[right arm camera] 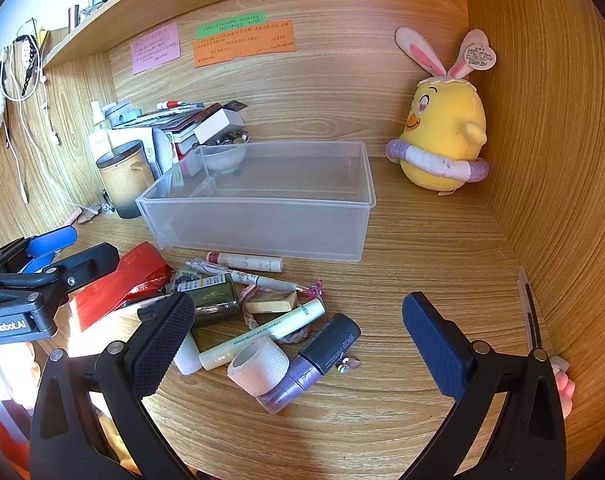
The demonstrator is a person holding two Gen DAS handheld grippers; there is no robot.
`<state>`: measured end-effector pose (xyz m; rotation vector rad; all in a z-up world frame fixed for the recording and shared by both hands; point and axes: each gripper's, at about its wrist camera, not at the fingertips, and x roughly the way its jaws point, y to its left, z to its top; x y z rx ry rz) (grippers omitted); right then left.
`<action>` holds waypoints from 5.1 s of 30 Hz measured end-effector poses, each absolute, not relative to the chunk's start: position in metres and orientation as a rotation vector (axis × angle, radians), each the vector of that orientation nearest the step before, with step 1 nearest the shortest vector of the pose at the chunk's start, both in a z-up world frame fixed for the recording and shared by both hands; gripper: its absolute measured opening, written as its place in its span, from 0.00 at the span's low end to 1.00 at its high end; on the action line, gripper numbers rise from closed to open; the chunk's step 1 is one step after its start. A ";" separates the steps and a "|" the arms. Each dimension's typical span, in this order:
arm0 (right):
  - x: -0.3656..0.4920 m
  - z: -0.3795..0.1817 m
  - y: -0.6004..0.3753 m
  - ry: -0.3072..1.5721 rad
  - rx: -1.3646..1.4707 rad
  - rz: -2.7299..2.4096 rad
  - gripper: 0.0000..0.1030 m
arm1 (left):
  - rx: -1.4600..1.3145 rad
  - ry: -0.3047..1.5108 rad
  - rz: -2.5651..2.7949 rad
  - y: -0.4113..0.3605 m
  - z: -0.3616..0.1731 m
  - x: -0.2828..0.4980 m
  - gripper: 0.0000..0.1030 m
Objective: Organize objects
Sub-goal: 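Move both tools toward the pile of items in front of the box, then grasp the purple-capped tube with the right tool while the left tool grasps the red packet, then carry both items over the clear box and open both tools to drop them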
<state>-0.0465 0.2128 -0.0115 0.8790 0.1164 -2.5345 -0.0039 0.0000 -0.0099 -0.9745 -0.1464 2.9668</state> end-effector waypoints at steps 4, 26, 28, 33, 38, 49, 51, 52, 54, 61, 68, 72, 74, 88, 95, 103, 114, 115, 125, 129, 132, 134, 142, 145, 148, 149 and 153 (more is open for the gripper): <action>-0.047 -0.012 0.213 0.117 0.879 -2.536 1.00 | -0.967 -0.172 2.962 -0.001 -0.010 -0.003 1.00; -0.057 -0.032 0.223 0.114 0.980 -2.555 1.00 | -1.036 -0.241 2.994 -0.036 -0.024 0.001 1.00; -0.060 -0.036 0.224 0.114 1.006 -2.554 1.00 | -1.046 -0.234 3.008 -0.042 -0.026 0.002 1.00; -0.068 -0.053 0.231 0.069 1.093 -2.534 1.00 | -1.122 -0.256 2.965 -0.052 -0.042 -0.001 1.00; -0.078 -0.060 0.241 -0.058 1.145 -2.510 0.99 | -1.181 -0.227 2.915 -0.051 -0.054 -0.015 1.00; -0.088 -0.061 0.246 -0.072 1.174 -2.533 0.75 | -1.281 -0.210 2.830 -0.047 -0.070 -0.050 0.99; -0.090 -0.065 0.244 -0.046 1.187 -2.525 0.67 | -1.269 -0.213 2.829 -0.047 -0.068 -0.050 0.93; -0.092 -0.067 0.243 -0.038 1.197 -2.517 0.62 | -1.270 -0.203 2.832 -0.047 -0.067 -0.050 0.90; -0.094 -0.071 0.241 -0.037 1.207 -2.497 0.57 | -1.272 -0.187 2.838 -0.046 -0.066 -0.052 0.86; -0.095 -0.072 0.229 0.005 1.176 -2.476 0.37 | -1.291 -0.133 2.830 -0.040 -0.068 -0.057 0.65; -0.093 -0.070 0.226 0.037 1.143 -2.493 0.25 | -1.300 -0.078 2.818 -0.032 -0.069 -0.060 0.63; -0.093 -0.069 0.230 0.032 1.131 -2.506 0.24 | -1.312 -0.046 2.817 -0.028 -0.071 -0.065 0.52; -0.093 -0.067 0.233 0.019 1.124 -2.510 0.24 | -1.304 -0.056 2.824 -0.028 -0.071 -0.065 0.52; -0.096 -0.027 0.254 -0.046 0.987 -2.571 0.23 | -1.119 -0.184 2.958 -0.043 -0.030 -0.039 0.52; -0.103 0.001 0.253 -0.028 0.884 -2.609 0.23 | -1.016 -0.234 2.994 -0.047 -0.007 -0.039 0.52; -0.111 0.030 0.246 -0.006 0.776 -2.627 0.23 | -0.960 -0.252 2.993 -0.047 0.008 -0.049 0.52; -0.132 0.064 0.218 0.055 0.643 -2.605 0.23 | -0.898 -0.204 3.024 -0.041 0.030 -0.077 0.52; -0.136 0.066 0.214 0.066 0.637 -2.602 0.23 | -0.900 -0.202 3.020 -0.040 0.031 -0.083 0.52; -0.178 0.047 0.184 0.178 0.747 -2.550 0.23 | -0.981 -0.186 2.983 -0.038 0.028 -0.134 0.52; -0.189 0.034 0.178 0.225 0.806 -2.531 0.23 | -1.045 -0.173 2.964 -0.037 0.019 -0.155 0.52; -0.196 0.026 0.172 0.268 0.834 -2.522 0.23 | -1.091 -0.174 2.941 -0.036 0.011 -0.169 0.52; -0.199 0.023 0.168 0.295 0.841 -2.515 0.23 | -1.123 -0.174 2.928 -0.035 0.005 -0.177 0.52; -0.208 0.015 0.147 0.382 0.845 -2.472 0.23 | -1.224 -0.134 2.880 -0.026 -0.011 -0.202 0.52; -0.211 0.010 0.139 0.397 0.855 -2.449 0.23 | -1.253 -0.106 2.863 -0.021 -0.015 -0.209 0.52; -0.212 0.004 0.132 0.411 0.870 -2.425 0.23 | -1.274 -0.068 2.853 -0.016 -0.019 -0.213 0.52; -0.213 0.002 0.129 0.413 0.874 -2.417 0.23 | -1.277 -0.060 2.849 -0.014 -0.020 -0.215 0.52; -0.212 0.000 0.125 0.429 0.867 -2.417 0.23 | -1.285 -0.055 2.833 -0.013 -0.024 -0.218 0.53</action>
